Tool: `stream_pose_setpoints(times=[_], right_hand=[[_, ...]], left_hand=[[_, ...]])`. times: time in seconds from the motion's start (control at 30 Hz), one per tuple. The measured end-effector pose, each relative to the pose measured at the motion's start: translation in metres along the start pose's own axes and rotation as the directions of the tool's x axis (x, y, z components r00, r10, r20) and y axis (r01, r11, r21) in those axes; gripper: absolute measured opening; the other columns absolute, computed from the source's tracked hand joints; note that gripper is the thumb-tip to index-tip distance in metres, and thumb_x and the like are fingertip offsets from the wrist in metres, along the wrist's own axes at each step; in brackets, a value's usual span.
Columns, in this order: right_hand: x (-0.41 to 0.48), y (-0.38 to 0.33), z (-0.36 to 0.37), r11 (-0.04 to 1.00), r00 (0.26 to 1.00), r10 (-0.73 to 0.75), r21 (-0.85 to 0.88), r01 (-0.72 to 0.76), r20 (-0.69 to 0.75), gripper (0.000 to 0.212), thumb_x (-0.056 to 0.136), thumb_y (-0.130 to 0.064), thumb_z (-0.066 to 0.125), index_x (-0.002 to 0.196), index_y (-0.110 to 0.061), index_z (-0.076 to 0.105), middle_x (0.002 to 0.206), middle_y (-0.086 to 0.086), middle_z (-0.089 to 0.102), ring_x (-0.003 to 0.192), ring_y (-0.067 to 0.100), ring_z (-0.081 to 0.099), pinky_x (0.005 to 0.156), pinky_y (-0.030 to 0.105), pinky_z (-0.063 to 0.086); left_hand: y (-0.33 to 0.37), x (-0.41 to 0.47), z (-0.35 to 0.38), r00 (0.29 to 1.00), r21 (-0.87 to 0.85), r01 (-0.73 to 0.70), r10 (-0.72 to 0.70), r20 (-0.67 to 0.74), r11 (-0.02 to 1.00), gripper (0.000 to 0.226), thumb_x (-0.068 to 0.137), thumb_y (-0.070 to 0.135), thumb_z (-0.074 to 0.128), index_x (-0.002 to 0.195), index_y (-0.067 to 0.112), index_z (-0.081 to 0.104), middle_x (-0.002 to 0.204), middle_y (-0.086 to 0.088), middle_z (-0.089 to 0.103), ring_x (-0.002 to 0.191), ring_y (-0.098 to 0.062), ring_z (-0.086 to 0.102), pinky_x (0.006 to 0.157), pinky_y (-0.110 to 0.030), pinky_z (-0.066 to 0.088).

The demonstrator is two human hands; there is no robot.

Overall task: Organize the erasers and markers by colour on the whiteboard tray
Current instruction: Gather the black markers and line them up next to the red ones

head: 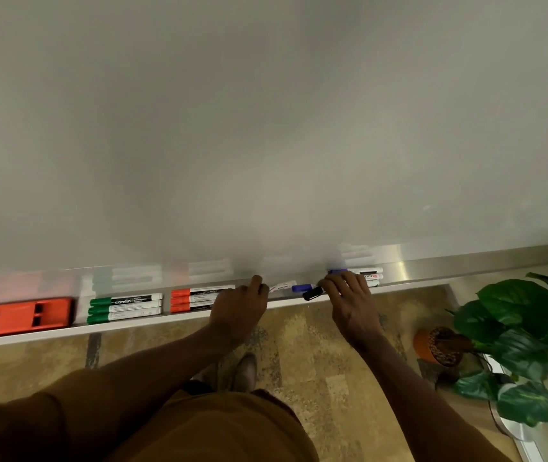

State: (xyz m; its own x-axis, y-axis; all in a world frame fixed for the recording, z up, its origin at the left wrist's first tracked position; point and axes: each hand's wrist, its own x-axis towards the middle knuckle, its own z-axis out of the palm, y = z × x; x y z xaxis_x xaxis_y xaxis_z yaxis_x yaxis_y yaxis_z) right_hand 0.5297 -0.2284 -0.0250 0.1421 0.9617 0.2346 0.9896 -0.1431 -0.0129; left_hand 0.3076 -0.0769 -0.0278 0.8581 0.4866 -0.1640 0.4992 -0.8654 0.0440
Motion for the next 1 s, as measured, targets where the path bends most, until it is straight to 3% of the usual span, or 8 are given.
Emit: stream_pose_setpoints(times=[0.1, 0.27, 0.53, 0.67, 0.77, 0.87, 0.9, 1.0], right_hand=[[-0.009, 0.005, -0.005, 0.997, 0.996, 0.081, -0.004, -0.081, -0.031, 0.040, 0.080, 0.009, 0.065, 0.115, -0.009, 0.070, 0.112, 0.010, 0.069, 0.104, 0.030, 0.060, 0.089, 0.041, 0.044], [-0.018, 0.013, -0.006, 0.989, 0.989, 0.146, 0.034, -0.145, -0.009, 0.044, 0.077, 0.010, 0.075, 0.115, -0.011, 0.069, 0.113, 0.008, 0.069, 0.106, 0.028, 0.061, 0.088, 0.039, 0.044], [-0.006, 0.022, -0.007, 0.982, 0.996, 0.081, 0.172, -0.072, -0.041, 0.039, 0.079, 0.007, 0.069, 0.113, -0.011, 0.069, 0.107, 0.008, 0.070, 0.101, 0.028, 0.061, 0.084, 0.037, 0.042], [0.006, 0.016, -0.002, 0.968, 0.997, 0.057, 0.247, -0.041, -0.059, 0.042, 0.076, 0.010, 0.072, 0.111, -0.012, 0.070, 0.107, 0.006, 0.070, 0.102, 0.027, 0.062, 0.084, 0.036, 0.042], [0.014, 0.010, -0.001, 0.954, 0.992, 0.075, 0.296, -0.043, -0.097, 0.032, 0.081, 0.006, 0.076, 0.107, -0.012, 0.071, 0.101, 0.005, 0.071, 0.097, 0.026, 0.063, 0.081, 0.035, 0.043], [0.015, 0.004, -0.002, 0.929, 0.991, 0.087, 0.368, -0.042, -0.104, 0.030, 0.081, 0.006, 0.074, 0.103, -0.013, 0.070, 0.098, 0.002, 0.070, 0.094, 0.024, 0.062, 0.079, 0.036, 0.044], [0.015, 0.002, -0.003, 0.909, 0.991, 0.100, 0.414, -0.055, -0.090, 0.031, 0.080, 0.007, 0.075, 0.102, -0.014, 0.070, 0.097, 0.001, 0.071, 0.093, 0.023, 0.061, 0.079, 0.036, 0.045], [0.014, -0.003, -0.002, 0.838, 0.994, 0.105, 0.536, -0.105, 0.029, 0.030, 0.081, 0.000, 0.081, 0.103, -0.018, 0.071, 0.098, -0.002, 0.073, 0.091, 0.019, 0.063, 0.076, 0.034, 0.049]], left_hand=[[0.010, 0.012, -0.003, 0.999, 0.038, -0.046, 0.045, 0.028, 0.998, 0.042, 0.051, 0.011, 0.099, 0.087, 0.009, 0.077, 0.089, -0.008, 0.072, 0.041, -0.023, 0.064, 0.035, -0.030, 0.044], [0.028, 0.028, -0.005, 0.990, 0.089, -0.051, 0.038, 0.139, 0.995, 0.036, 0.094, 0.000, 0.062, 0.131, 0.002, 0.062, 0.138, -0.016, 0.059, 0.088, -0.033, 0.076, 0.062, -0.037, 0.046], [0.044, 0.024, -0.005, 0.973, 0.004, 0.120, -0.119, 0.197, 0.993, 0.045, 0.102, 0.020, 0.057, 0.145, 0.007, 0.053, 0.155, -0.013, 0.044, 0.104, -0.030, 0.073, 0.082, -0.043, 0.060], [0.056, 0.020, -0.003, 0.969, -0.098, 0.234, -0.225, 0.101, 0.967, 0.060, 0.096, 0.025, 0.066, 0.151, 0.011, 0.045, 0.153, -0.010, 0.047, 0.099, -0.028, 0.075, 0.073, -0.043, 0.061], [0.069, 0.015, 0.000, 0.947, -0.202, 0.279, -0.304, -0.105, 0.939, 0.053, 0.089, 0.028, 0.077, 0.137, 0.012, 0.059, 0.137, -0.007, 0.060, 0.078, -0.025, 0.076, 0.057, -0.040, 0.063], [0.096, 0.007, 0.001, 0.846, -0.552, 0.363, -0.514, -0.143, 0.751, 0.036, 0.096, 0.037, 0.069, 0.126, 0.017, 0.064, 0.122, 0.001, 0.065, 0.076, -0.018, 0.071, 0.060, -0.038, 0.060], [0.105, 0.005, -0.004, 0.799, -0.690, 0.378, -0.594, -0.092, 0.617, 0.030, 0.097, 0.034, 0.069, 0.123, 0.019, 0.066, 0.114, 0.004, 0.068, 0.071, -0.014, 0.068, 0.061, -0.036, 0.058], [0.120, 0.003, -0.017, 0.695, -0.950, 0.311, -0.689, 0.205, 0.031, 0.016, 0.100, 0.017, 0.070, 0.116, 0.019, 0.073, 0.090, 0.006, 0.077, 0.055, -0.012, 0.066, 0.053, -0.026, 0.052]])
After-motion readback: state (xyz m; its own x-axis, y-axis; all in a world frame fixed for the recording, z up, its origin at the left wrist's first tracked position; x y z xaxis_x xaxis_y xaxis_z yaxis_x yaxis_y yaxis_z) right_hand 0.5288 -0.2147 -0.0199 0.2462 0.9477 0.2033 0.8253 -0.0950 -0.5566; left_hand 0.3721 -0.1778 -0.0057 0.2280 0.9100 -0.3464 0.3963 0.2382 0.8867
